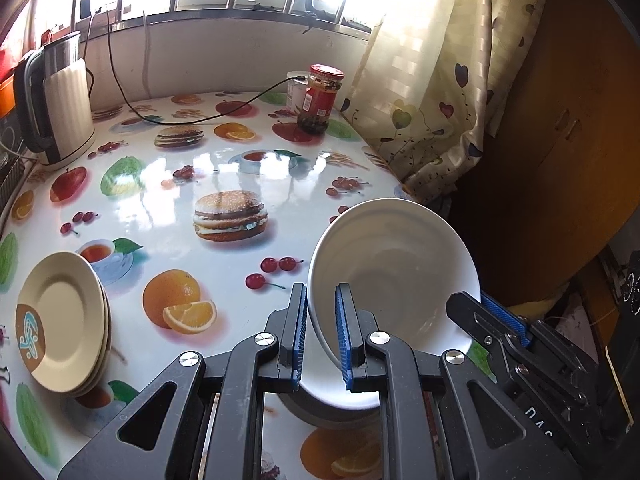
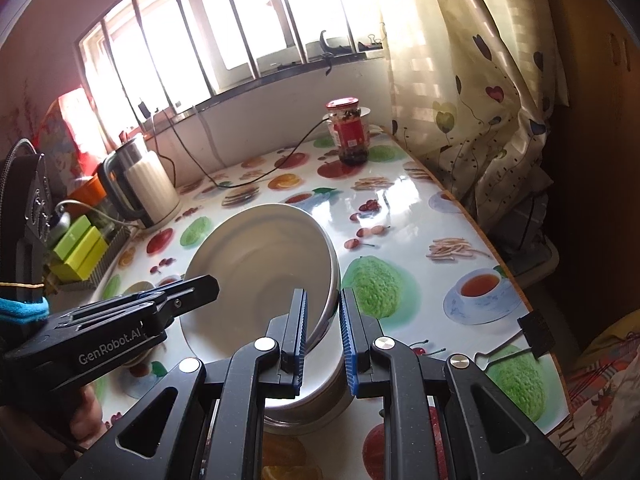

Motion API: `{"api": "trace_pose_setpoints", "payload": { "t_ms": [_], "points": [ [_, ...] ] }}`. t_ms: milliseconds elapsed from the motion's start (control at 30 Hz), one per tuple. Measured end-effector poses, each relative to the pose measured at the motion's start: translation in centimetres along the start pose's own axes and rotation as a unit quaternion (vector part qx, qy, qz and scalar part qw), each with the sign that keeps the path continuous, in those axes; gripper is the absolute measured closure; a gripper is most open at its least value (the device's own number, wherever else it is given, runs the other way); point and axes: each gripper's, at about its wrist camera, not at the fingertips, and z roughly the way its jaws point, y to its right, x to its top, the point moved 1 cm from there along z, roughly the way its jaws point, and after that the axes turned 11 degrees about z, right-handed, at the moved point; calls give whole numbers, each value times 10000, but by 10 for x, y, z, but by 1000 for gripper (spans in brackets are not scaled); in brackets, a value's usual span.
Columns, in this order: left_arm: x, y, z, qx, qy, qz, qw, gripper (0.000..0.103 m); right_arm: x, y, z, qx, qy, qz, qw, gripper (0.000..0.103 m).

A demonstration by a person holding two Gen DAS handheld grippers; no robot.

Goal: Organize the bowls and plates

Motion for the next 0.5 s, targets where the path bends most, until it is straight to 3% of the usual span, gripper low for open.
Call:
{"api": "trace_pose_setpoints", "payload": {
  "t_ms": [500],
  "points": [
    [-19,-8,8,27,-231,-131,9996,88,-15,1,13,-8,-252,14,9997,87]
  ]
}}
